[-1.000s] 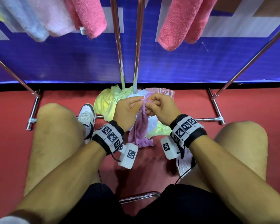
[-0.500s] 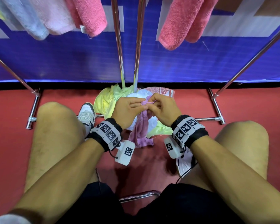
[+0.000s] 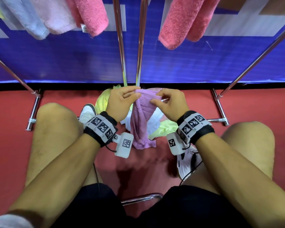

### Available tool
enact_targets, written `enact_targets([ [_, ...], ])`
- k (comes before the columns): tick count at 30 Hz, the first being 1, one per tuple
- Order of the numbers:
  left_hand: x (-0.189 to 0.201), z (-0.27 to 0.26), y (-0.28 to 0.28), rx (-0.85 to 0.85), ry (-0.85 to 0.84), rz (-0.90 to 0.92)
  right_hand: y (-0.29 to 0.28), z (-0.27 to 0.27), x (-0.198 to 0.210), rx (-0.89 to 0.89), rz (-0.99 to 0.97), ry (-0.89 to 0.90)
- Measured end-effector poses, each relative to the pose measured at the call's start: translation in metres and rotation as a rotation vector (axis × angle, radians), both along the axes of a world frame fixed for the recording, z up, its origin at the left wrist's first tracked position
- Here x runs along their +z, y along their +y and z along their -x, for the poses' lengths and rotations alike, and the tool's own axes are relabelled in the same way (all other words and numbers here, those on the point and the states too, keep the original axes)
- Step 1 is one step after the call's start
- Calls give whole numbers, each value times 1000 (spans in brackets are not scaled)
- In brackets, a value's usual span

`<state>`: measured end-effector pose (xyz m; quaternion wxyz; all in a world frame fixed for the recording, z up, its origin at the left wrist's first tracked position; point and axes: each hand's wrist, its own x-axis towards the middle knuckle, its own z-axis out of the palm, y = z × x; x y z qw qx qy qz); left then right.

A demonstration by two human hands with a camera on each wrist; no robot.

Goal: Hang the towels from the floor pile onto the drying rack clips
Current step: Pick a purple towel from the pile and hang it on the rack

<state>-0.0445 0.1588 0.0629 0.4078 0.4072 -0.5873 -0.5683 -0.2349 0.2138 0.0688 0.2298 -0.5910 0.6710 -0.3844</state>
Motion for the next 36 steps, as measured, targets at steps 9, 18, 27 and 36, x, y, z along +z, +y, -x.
enact_targets([
  [9,51,0,-5,49,74,0,-9,-7,43,58,58,-347],
  [18,178,3,-21,-22,122,193,-34,-11,159,119,318,-384],
  [27,295,-3,-23,10,176,373,-33,-22,280,92,534,-377],
  [36,369,3,-33,14,245,437,-32,-38,351,209,527,-398],
])
